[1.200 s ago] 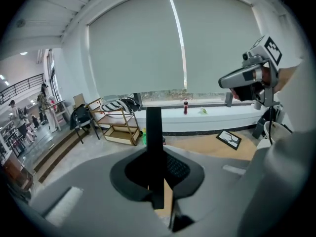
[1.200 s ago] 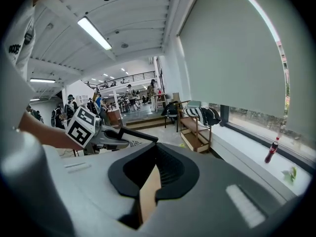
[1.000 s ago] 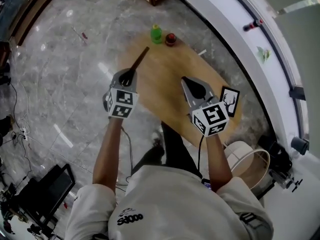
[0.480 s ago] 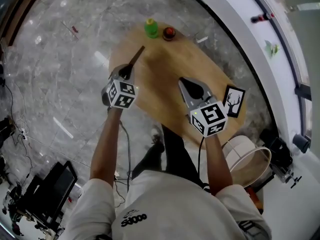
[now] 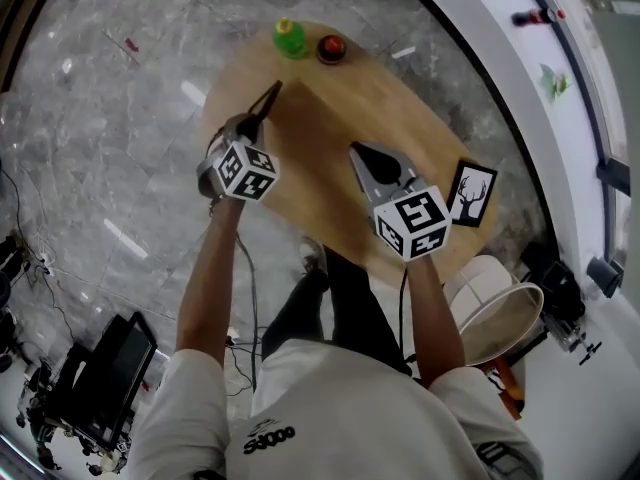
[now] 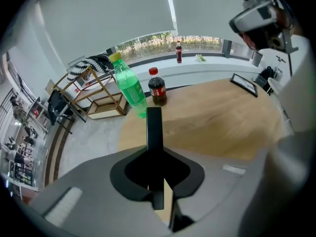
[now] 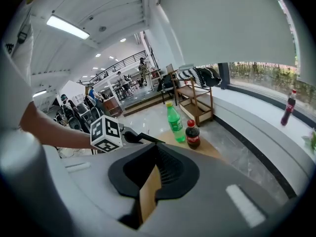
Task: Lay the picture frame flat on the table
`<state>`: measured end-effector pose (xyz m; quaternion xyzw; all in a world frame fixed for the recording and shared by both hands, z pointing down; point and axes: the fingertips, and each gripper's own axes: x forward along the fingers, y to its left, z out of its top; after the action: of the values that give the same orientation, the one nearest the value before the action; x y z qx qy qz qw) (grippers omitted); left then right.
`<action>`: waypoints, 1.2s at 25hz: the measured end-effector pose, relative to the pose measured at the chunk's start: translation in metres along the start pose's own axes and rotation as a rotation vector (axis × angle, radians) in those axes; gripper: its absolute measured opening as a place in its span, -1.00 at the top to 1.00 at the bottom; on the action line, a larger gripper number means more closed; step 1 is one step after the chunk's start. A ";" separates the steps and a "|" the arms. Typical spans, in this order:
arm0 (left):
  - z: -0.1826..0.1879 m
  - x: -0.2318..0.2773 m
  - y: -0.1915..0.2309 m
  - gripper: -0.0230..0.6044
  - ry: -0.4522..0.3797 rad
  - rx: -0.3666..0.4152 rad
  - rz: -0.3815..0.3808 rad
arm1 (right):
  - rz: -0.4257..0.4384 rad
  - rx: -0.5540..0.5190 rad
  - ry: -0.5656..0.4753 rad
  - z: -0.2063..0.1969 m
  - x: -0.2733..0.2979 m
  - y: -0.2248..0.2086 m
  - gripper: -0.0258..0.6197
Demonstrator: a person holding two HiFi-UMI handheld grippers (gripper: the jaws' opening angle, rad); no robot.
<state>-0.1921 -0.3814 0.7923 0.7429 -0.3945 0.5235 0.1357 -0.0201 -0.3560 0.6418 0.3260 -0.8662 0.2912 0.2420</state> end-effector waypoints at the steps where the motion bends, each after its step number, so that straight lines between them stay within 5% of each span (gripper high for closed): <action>1: -0.001 0.004 0.000 0.83 0.010 0.000 0.001 | 0.001 0.008 0.002 -0.002 0.002 -0.002 0.91; 20: 0.026 0.043 -0.032 0.75 0.013 0.126 -0.007 | -0.048 0.110 0.050 -0.041 0.008 -0.031 0.91; 30: 0.022 0.050 -0.055 0.58 0.017 0.113 -0.046 | -0.068 0.150 0.043 -0.052 0.000 -0.035 0.91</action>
<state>-0.1302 -0.3810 0.8392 0.7539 -0.3459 0.5478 0.1088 0.0165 -0.3439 0.6911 0.3663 -0.8249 0.3539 0.2450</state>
